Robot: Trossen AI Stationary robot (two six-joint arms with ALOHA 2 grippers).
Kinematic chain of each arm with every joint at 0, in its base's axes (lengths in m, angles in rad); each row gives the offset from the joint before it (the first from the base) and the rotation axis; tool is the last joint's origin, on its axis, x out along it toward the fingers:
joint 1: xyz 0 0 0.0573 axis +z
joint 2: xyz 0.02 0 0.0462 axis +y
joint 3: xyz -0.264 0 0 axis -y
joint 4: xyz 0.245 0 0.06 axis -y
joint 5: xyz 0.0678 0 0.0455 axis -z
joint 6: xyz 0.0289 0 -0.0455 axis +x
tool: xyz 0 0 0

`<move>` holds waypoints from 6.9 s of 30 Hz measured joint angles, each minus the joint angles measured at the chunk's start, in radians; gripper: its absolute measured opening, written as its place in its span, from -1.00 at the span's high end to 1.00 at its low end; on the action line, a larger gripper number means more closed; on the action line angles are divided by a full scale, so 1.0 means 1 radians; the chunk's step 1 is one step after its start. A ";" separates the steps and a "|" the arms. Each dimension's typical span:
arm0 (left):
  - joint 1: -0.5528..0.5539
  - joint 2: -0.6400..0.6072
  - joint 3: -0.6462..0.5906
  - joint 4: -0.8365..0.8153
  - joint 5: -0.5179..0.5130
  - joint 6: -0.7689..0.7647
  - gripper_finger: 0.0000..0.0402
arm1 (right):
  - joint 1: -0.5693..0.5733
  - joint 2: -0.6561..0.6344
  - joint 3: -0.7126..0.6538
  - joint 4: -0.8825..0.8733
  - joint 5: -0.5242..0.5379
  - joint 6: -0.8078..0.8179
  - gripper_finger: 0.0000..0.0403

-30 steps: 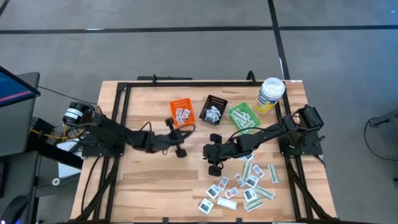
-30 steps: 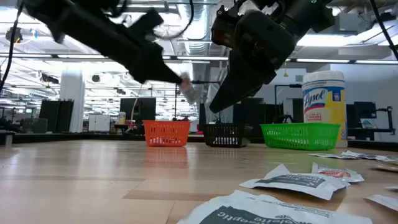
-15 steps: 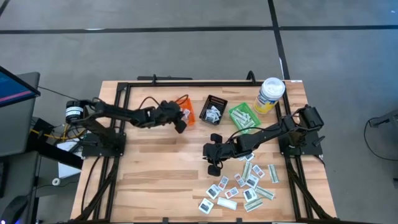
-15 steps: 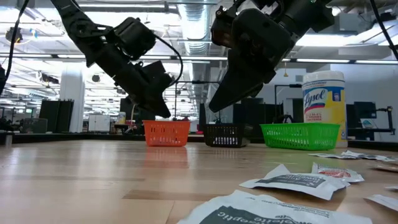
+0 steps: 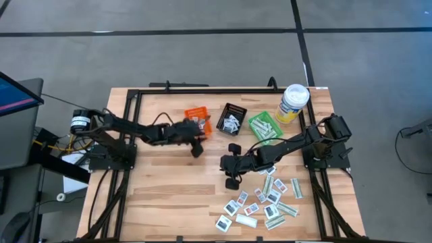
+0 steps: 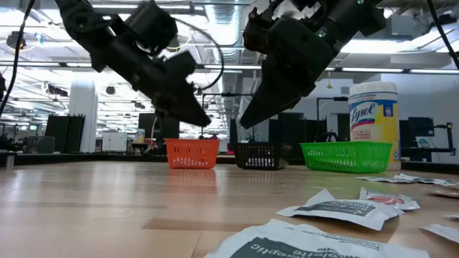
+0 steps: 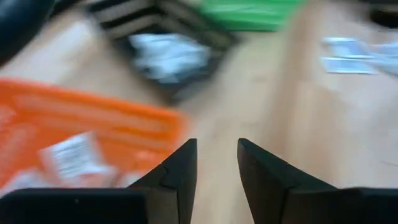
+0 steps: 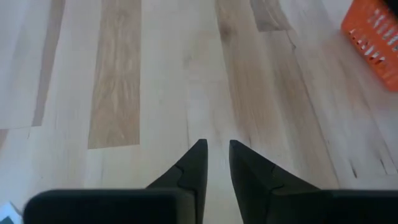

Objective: Pick & Place First Aid Supplies
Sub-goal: Put the orange ointment pack into the orange basket

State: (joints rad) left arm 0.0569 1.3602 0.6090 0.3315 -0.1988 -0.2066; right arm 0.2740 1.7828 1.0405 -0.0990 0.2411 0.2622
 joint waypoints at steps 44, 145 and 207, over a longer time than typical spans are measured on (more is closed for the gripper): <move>-0.351 0.001 0.000 0.044 0.032 -0.008 0.47 | 0.281 0.007 -0.064 -0.275 -0.086 0.497 0.17; -0.351 0.001 0.000 0.044 0.032 -0.012 0.47 | 0.243 0.040 -0.056 -0.015 -0.280 0.076 0.21; -0.319 0.001 0.000 0.078 -0.153 -0.163 0.47 | 0.009 0.057 -0.014 0.159 0.387 -0.060 0.99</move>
State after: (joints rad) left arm -0.2619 1.3613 0.6086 0.4097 -0.3516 -0.3696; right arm 0.2834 1.8400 1.0264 0.0596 0.6281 0.2027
